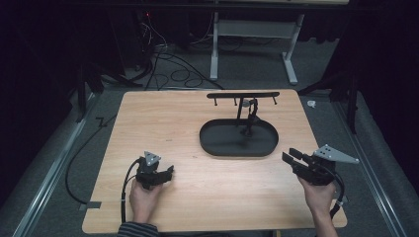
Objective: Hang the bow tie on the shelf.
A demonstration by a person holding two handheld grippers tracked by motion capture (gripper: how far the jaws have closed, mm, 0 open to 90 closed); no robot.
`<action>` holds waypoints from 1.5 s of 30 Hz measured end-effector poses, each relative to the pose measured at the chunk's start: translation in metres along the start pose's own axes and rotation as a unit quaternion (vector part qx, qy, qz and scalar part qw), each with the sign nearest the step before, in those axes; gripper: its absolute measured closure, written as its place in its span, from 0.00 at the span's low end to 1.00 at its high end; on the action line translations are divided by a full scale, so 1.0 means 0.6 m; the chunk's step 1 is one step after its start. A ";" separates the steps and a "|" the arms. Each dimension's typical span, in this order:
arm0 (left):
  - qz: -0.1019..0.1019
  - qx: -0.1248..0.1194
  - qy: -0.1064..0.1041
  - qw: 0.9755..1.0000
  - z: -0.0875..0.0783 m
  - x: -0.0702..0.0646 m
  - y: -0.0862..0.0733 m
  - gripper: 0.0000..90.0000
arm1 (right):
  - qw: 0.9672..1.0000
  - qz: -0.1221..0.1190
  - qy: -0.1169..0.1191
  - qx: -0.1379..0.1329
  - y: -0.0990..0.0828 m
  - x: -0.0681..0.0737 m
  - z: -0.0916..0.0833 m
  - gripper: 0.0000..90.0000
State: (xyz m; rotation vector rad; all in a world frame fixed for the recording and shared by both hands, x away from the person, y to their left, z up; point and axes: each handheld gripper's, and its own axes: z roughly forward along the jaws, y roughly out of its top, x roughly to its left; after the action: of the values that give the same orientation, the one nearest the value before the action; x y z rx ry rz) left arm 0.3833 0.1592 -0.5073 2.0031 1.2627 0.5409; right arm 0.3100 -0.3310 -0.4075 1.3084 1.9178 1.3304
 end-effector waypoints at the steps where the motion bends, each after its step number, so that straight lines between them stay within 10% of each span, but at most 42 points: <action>1: 0.000 0.000 0.000 1.000 0.000 0.000 0.000 0.32 | 1.000 0.001 0.000 0.002 -0.001 0.000 0.001 0.70; 45: 0.000 0.000 0.000 1.000 0.000 0.000 0.000 0.32 | 0.998 0.005 0.012 0.054 -0.035 0.012 0.087 0.71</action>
State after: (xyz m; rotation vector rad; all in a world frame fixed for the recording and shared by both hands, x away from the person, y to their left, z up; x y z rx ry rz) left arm 0.3832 0.1592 -0.5072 2.0029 1.2635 0.5410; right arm 0.3386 -0.3025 -0.4474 1.3604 2.0272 1.2668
